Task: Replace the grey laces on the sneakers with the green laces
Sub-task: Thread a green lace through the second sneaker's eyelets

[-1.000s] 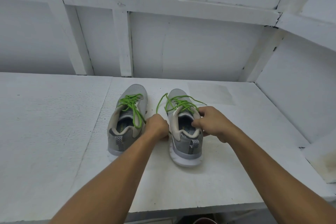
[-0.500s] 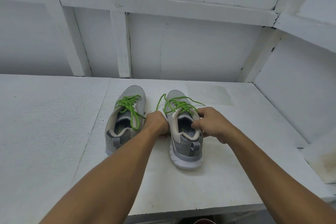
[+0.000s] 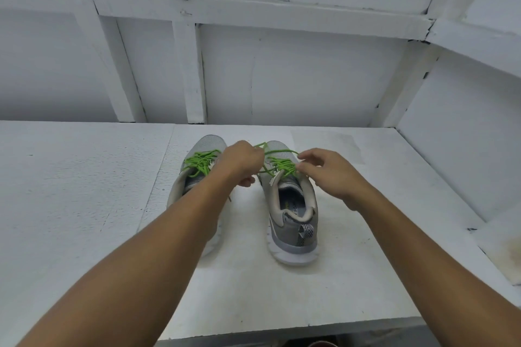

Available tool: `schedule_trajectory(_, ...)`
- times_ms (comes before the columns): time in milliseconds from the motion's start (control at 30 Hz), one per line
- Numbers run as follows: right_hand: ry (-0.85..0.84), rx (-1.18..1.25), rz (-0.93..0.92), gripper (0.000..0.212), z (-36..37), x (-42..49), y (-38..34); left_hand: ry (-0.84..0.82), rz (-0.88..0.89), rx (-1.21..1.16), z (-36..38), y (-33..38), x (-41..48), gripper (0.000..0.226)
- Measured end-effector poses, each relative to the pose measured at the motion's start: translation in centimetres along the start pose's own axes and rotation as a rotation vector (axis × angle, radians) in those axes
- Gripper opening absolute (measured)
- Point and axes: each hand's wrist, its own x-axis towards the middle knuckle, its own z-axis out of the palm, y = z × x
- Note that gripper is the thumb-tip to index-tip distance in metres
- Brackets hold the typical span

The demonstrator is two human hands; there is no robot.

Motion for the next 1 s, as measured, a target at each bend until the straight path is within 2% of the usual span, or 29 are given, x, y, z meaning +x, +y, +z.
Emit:
schedule_trajectory(100, -0.006, -0.044, -0.056, 0.020, 0.3, 0.6, -0.9, -0.138, -0.017, -0.015, 0.6, -0.1, -0.4, 0.039)
schedule_trajectory(200, -0.034, -0.122, -0.076, 0.017, 0.4, 1.2, -1.5, -0.091, 0.040, -0.037, 0.6, 0.0, -0.4, 0.027)
schedule_trajectory(267, -0.052, -0.142, -0.051, 0.023, 0.4, 1.6, -1.6, -0.051, 0.097, -0.108, 0.2, 0.1, -0.2, 0.017)
schedule_trajectory(400, -0.119, -0.077, 0.038, 0.034, 0.0, 1.8, -2.0, -0.086, 0.343, -0.200, -0.9, 1.5, -0.6, 0.005)
schedule_trajectory(533, -0.132, 0.110, 0.093, 0.031, -0.1, 1.4, -2.5, -0.204, 0.547, 0.039, -1.0, 2.7, -0.8, 0.003)
schedule_trajectory(667, -0.043, 0.171, 0.123, 0.020, -0.1, 1.1, -1.9, -0.289, 0.557, 0.247, -0.6, 2.5, -0.3, 0.004)
schedule_trajectory(733, 0.011, 0.162, 0.120, 0.010, 0.0, 1.0, -1.4, -0.248, 0.580, 0.319, -0.4, 2.4, -0.1, 0.003)
schedule_trajectory(800, 0.024, 0.138, 0.074, 0.021, 0.0, 0.9, -1.1, -0.174, 0.613, 0.355, -0.5, 2.4, 0.1, 0.003)
schedule_trajectory(933, -0.034, 0.088, -0.022, 0.030, -0.1, 0.6, -1.3, -0.166, 0.679, 0.460, -1.4, 3.4, 0.2, 0.009)
schedule_trajectory(1000, 0.025, 0.046, -0.046, 0.037, 0.1, 0.7, -1.2, -0.157, 0.710, 0.550, -1.9, 4.0, 0.2, 0.010)
